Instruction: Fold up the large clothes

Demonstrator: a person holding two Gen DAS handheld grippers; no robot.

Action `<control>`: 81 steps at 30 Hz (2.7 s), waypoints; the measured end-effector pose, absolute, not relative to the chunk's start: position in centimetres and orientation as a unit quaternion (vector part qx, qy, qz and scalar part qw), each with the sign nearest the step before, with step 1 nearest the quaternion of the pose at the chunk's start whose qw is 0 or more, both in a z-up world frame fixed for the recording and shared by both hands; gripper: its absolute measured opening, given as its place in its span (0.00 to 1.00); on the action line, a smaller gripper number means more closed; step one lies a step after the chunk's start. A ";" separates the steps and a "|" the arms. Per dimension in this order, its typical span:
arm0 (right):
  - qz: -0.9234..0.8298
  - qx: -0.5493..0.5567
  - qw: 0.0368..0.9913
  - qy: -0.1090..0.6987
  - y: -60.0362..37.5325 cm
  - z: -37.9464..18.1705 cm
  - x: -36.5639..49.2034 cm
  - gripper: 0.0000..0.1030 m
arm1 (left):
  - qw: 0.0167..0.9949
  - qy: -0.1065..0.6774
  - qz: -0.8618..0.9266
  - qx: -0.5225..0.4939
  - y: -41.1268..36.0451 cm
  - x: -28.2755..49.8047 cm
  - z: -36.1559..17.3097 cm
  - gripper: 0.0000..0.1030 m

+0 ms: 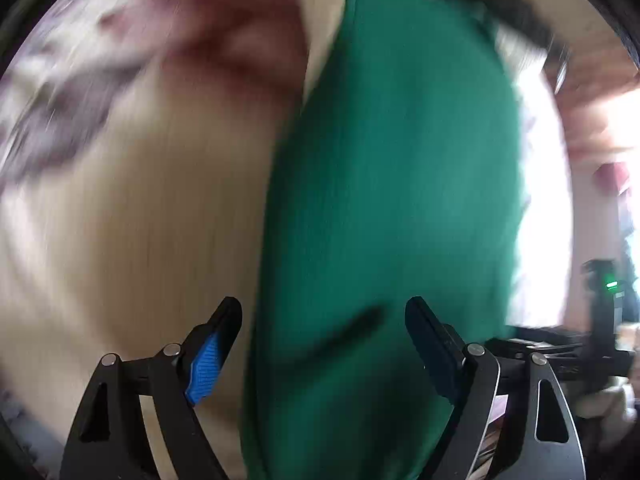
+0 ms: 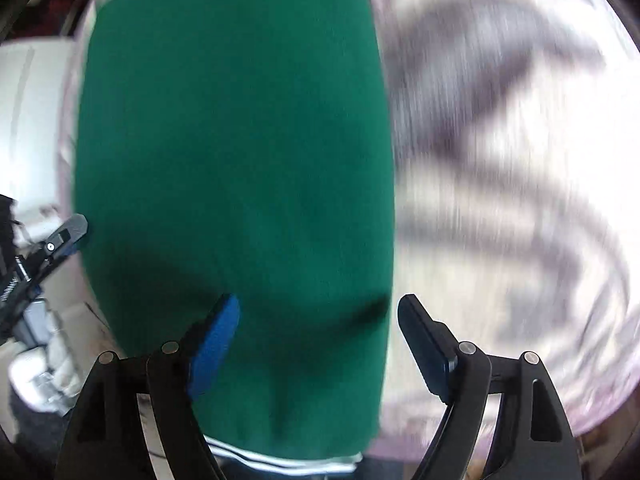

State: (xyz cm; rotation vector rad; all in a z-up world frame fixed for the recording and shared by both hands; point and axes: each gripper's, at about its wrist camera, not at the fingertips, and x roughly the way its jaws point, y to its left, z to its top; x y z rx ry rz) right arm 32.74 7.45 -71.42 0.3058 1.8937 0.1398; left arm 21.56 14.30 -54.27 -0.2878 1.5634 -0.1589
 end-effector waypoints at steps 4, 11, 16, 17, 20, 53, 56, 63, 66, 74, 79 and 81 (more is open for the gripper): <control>0.057 0.133 0.547 0.825 8.6 -72.7 26.8 0.81 | 0.696 0.714 -0.024 -0.070 11.7 14.6 -54.5 0.81; 0.046 0.151 0.587 0.794 8.2 -71.9 22.8 0.81 | 0.712 0.700 0.016 -0.059 9.3 9.4 -52.9 0.81; 0.058 0.169 0.594 0.785 4.3 -69.7 20.5 0.81 | 0.721 0.690 0.027 -0.062 9.4 8.5 -51.9 0.81; 0.061 0.174 0.593 0.784 3.9 -69.5 20.1 0.81 | 0.722 0.688 0.027 -0.065 9.6 8.1 -51.7 0.81; 0.069 0.193 0.586 0.784 1.4 -68.7 17.4 0.81 | 0.727 0.682 0.036 -0.073 10.6 7.1 -51.0 0.81; 0.245 0.498 0.397 0.731 -9.9 -77.4 12.0 0.46 | 0.613 0.652 -0.168 -0.414 21.6 3.9 -59.8 0.90; 0.232 0.496 0.406 0.732 -10.5 -77.7 12.0 0.49 | 0.620 0.644 -0.172 -0.414 22.3 3.2 -59.7 0.90; 0.195 0.497 0.429 0.729 -12.5 -76.7 11.5 0.30 | 0.671 0.635 -0.139 -0.356 21.9 1.7 -56.5 0.29; 0.183 0.487 0.446 0.728 -13.5 -74.2 10.5 0.27 | 0.674 0.639 -0.123 -0.350 21.1 0.8 -54.4 0.25; 0.193 0.503 0.417 0.732 -17.6 -69.0 7.0 0.27 | 0.655 0.645 -0.130 -0.371 20.2 -2.2 -48.8 0.24; 0.216 0.503 0.425 0.721 -17.1 -64.8 9.2 0.27 | 0.668 0.617 -0.156 -0.385 20.2 2.2 -45.1 0.24; 0.238 0.513 0.433 0.702 -17.5 -62.5 11.4 0.27 | 0.671 0.600 -0.165 -0.404 20.5 5.0 -43.6 0.24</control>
